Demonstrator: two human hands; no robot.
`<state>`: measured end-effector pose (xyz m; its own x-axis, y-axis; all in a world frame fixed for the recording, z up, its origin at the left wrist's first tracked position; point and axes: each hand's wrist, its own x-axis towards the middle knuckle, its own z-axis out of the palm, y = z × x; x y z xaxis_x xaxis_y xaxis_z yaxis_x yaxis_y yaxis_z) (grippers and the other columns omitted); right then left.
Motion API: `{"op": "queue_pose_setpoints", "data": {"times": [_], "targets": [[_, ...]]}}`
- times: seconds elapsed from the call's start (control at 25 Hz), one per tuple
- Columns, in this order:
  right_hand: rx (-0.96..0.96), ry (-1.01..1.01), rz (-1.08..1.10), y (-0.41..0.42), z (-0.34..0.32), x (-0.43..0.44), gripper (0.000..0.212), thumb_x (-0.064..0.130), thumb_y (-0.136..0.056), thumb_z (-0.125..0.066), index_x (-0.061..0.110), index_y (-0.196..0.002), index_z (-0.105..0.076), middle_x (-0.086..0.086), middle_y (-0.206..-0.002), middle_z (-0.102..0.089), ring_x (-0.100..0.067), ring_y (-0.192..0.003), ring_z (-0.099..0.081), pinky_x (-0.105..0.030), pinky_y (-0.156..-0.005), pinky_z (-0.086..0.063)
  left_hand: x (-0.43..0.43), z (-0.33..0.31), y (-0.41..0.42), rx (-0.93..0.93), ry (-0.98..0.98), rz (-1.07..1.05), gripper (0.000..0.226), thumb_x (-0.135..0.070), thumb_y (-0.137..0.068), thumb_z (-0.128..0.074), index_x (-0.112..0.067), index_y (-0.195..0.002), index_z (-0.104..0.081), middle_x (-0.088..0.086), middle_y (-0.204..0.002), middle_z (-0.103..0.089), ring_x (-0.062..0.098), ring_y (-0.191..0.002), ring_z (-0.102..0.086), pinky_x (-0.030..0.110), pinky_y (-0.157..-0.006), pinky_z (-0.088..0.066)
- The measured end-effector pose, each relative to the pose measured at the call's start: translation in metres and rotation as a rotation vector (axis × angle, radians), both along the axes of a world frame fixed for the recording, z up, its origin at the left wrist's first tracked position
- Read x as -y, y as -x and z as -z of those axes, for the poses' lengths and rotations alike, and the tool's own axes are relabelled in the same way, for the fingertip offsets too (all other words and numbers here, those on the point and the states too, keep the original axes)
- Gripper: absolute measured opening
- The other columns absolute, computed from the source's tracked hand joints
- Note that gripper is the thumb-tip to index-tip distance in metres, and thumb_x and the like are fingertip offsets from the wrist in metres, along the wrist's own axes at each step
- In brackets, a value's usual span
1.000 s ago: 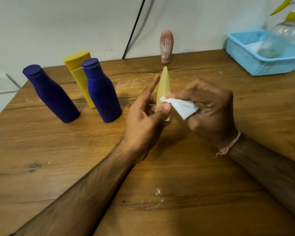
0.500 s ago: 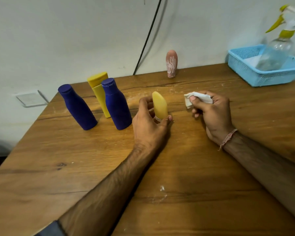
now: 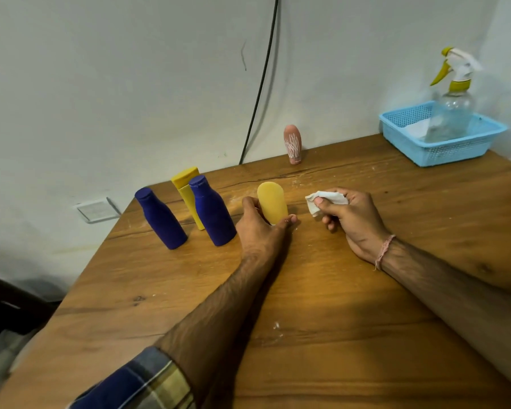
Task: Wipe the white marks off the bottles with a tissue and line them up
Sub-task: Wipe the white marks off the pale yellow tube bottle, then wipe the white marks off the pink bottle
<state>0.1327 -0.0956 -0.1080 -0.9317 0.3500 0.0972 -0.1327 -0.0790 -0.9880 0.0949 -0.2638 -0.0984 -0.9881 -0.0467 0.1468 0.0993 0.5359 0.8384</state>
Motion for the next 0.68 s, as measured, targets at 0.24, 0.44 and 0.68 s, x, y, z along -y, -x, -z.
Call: {"op": "queue_pose_setpoints", "data": {"times": [0.24,0.44,0.68], "targets": [[0.006,0.025,-0.054,-0.015,-0.001,-0.007,0.008,0.008,-0.095,-0.068,0.011,-0.101,-0.074,-0.007,-0.077,-0.07,-0.008,-0.059,-0.056,-0.024,-0.051,-0.043,-0.002,0.003,-0.001,-0.005,0.016,0.002,0.071,-0.04,-0.075,-0.088,-0.022,-0.128,-0.044,0.004,-0.133,-0.06,0.021,-0.119,-0.061,0.04,-0.099,-0.056],[0.01,0.056,-0.023,-0.016,0.0,-0.01,0.014,0.009,-0.095,-0.069,0.007,-0.108,-0.073,-0.008,-0.077,-0.069,-0.009,-0.058,-0.056,-0.024,-0.05,-0.042,-0.002,-0.001,-0.018,-0.049,-0.016,-0.017,0.093,-0.044,-0.073,-0.089,-0.02,-0.143,-0.033,0.006,-0.142,-0.048,0.019,-0.125,-0.053,0.035,-0.101,-0.051],[0.047,0.18,0.032,-0.008,-0.002,-0.02,0.019,0.014,-0.094,-0.072,0.007,-0.112,-0.071,-0.007,-0.076,-0.07,-0.013,-0.062,-0.058,-0.025,-0.051,-0.045,-0.031,-0.057,-0.05,-0.664,0.142,0.176,0.05,-0.038,-0.09,-0.069,-0.024,-0.129,-0.043,-0.001,-0.129,-0.049,0.013,-0.117,-0.046,0.03,-0.099,-0.038]]}}
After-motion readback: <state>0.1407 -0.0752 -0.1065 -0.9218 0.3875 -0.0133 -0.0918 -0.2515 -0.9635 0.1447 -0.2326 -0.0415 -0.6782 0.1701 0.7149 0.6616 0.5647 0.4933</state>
